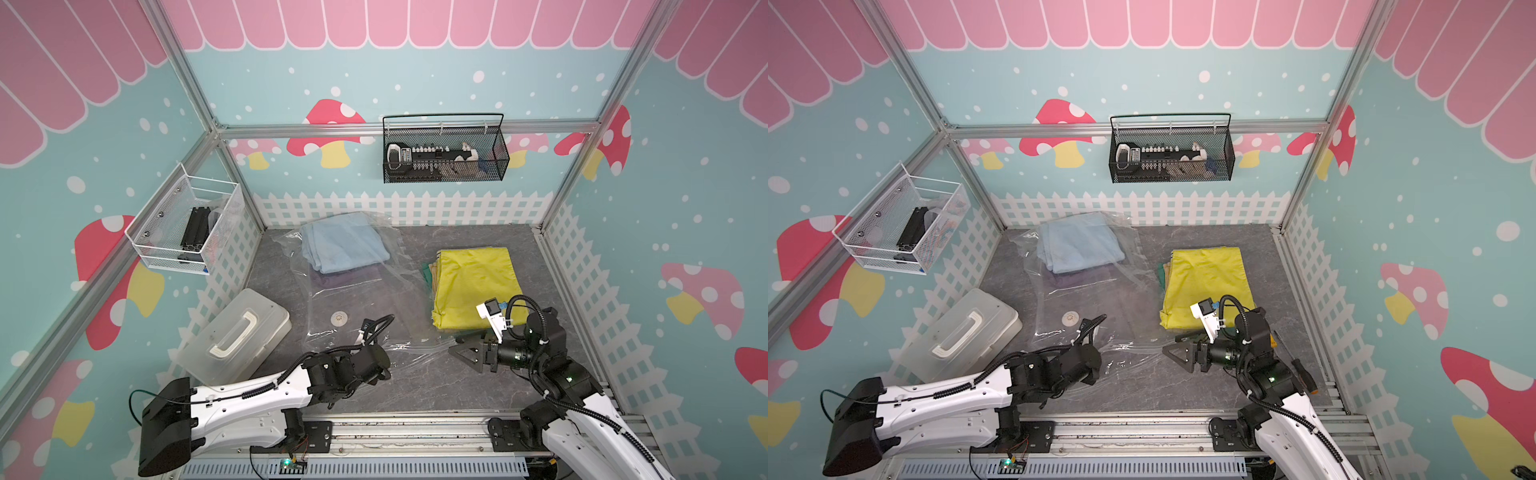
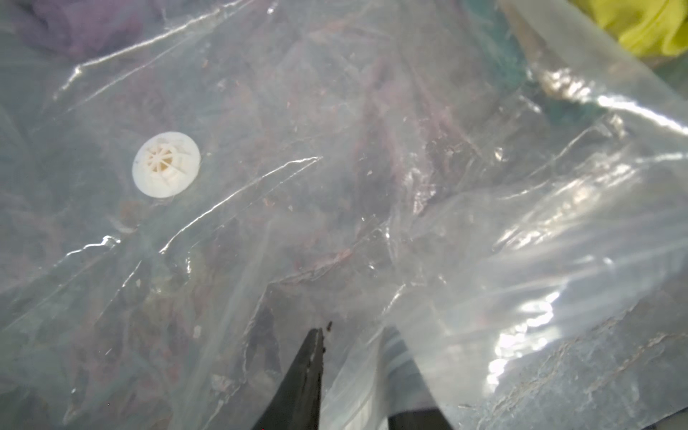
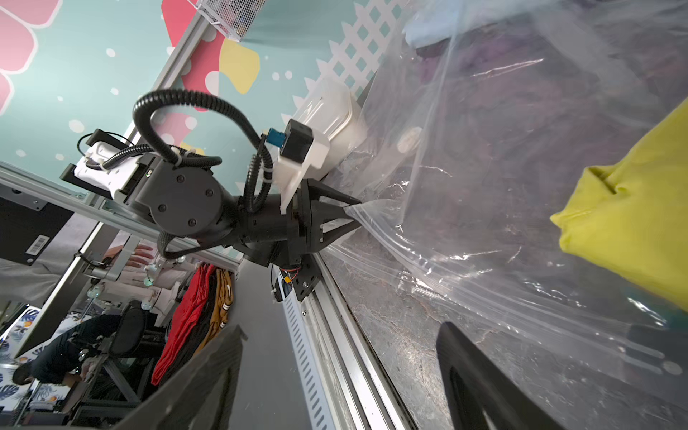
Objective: Take the trousers out of the vacuum bag
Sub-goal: Open the vacuum bag at the center of the board.
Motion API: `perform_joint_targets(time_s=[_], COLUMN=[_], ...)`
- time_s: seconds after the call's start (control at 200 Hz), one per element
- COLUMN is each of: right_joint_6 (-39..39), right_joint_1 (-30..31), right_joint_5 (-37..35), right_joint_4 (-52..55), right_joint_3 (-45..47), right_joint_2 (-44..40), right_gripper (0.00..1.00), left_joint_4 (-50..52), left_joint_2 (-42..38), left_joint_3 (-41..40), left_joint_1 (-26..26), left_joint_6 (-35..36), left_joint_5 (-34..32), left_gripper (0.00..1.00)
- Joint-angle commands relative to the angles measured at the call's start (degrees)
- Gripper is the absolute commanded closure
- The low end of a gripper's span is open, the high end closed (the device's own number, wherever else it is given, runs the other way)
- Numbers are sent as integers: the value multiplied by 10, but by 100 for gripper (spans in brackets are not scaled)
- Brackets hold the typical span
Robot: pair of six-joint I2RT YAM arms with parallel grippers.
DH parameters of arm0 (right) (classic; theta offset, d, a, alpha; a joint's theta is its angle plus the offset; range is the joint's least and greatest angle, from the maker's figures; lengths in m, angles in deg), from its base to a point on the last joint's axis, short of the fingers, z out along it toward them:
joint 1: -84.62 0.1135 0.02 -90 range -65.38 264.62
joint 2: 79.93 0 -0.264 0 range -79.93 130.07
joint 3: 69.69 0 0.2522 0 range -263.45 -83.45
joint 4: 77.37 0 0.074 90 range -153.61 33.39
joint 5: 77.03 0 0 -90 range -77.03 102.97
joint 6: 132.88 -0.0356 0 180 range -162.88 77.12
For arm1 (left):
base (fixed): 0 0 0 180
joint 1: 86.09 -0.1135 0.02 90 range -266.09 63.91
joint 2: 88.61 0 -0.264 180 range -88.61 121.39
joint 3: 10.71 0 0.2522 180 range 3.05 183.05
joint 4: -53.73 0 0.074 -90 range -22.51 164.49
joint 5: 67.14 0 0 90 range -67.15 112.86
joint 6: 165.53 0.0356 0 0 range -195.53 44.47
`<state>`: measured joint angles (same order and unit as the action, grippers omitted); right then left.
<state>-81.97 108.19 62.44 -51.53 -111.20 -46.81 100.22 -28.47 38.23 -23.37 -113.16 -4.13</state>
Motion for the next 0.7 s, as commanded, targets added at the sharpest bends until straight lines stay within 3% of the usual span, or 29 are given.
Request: perform_joint_targets(time_s=[0.0,0.08,0.305,0.4,0.505,0.695], right_joint_6=[-31,-30,8,9,18,23], right_joint_1=[40,90,270,332,394,457], right_joint_5=[-14,-54,-249,-316,-387,-440], right_joint_4=[-70,-101,-128,-176,-201,-236], right_joint_3=[6,1,-48,-53,-68,-92], right_joint_2=[21,56,173,225,281,371], right_gripper=[16,16,24,28,31,39], left_joint_4=[14,36,86,95,127,147], left_joint_2=[-14,-20,-15,-4,16,34], left_joint_3=[16,34,94,116,150,197], left_joint_1=[-29,-47,-98,-119,-130,-165], left_joint_6=[24,43,84,92,100,121], left_joint_5=[21,38,83,136,129,153], left_gripper=[87,100,100,100,100,100])
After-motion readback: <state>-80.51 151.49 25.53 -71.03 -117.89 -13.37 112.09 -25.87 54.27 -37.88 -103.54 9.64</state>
